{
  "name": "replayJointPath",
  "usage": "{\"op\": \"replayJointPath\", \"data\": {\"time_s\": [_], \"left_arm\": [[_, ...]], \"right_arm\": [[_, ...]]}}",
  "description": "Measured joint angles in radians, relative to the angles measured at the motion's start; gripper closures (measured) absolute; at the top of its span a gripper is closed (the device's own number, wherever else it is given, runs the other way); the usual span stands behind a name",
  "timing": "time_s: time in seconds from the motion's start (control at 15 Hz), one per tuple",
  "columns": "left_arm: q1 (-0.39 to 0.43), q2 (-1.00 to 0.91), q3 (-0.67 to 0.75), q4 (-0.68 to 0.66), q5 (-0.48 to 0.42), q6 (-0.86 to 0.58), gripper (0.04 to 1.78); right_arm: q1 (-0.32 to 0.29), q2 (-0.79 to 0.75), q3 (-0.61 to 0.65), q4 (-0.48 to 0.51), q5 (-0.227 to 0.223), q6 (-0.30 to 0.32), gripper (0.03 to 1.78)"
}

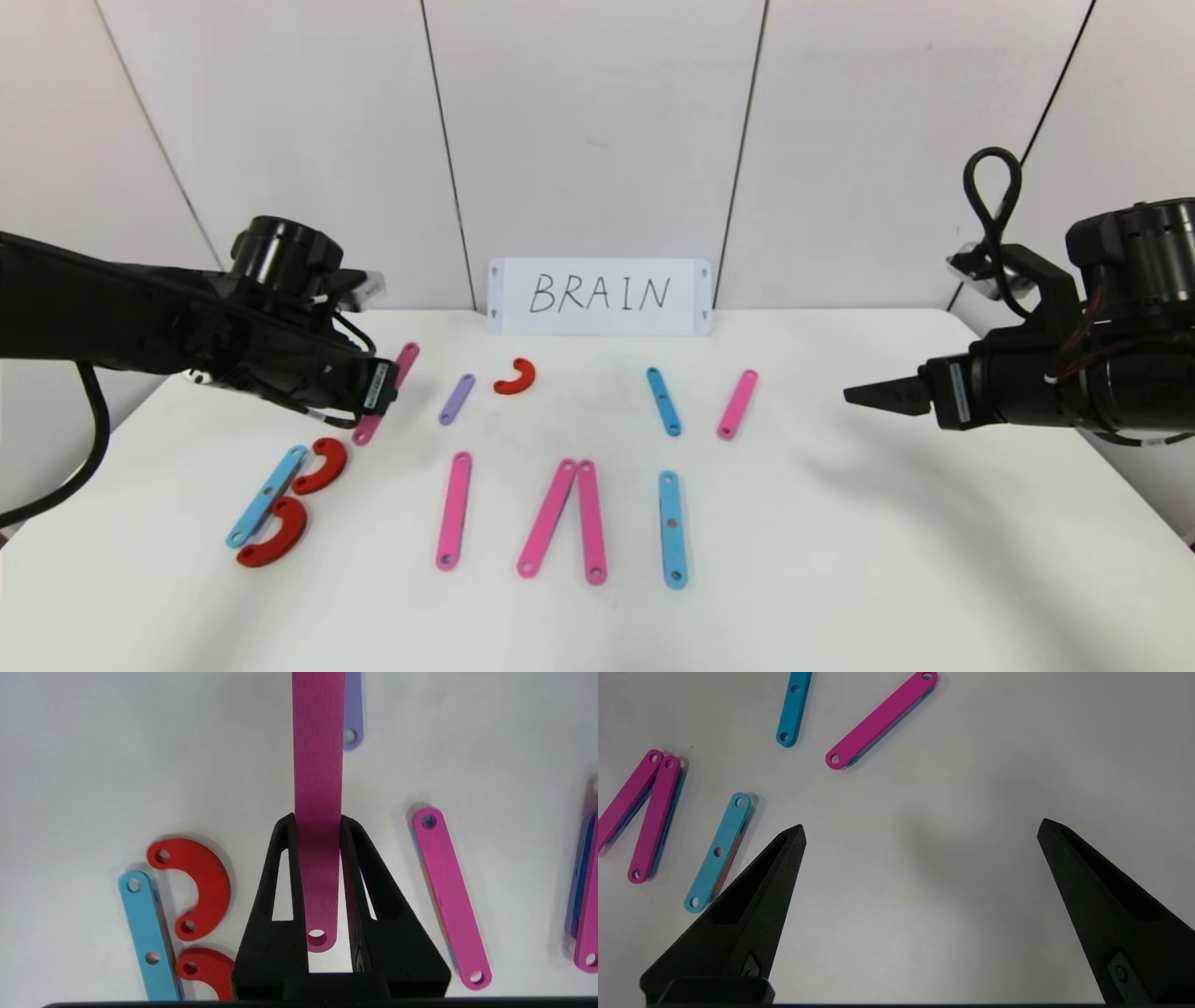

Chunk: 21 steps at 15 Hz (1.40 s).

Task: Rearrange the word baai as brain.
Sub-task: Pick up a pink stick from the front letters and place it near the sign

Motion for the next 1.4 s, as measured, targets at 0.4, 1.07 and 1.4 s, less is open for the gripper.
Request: {"op": "replayJointPath", "data": {"time_s": [0.4,1.07,1.4], "left_arm": [[0.095,0.157,-0.288,0.087,0.033,0.002,1.54],[0.163,0.449,-0.584,0.182,0.037,-0.056,1.54],[0.164,0.485,-0.599,0.180,0.036,-0.062,1.48]], "right_arm": [[0.000,0.000,0.000,0.000,0.003,0.002,0.07],[0.001,0.007,0.001,0.000,0.003,0.002,0.07],[0.000,0.009,0.003,0.000,0.003,0.001,0.07]]}}
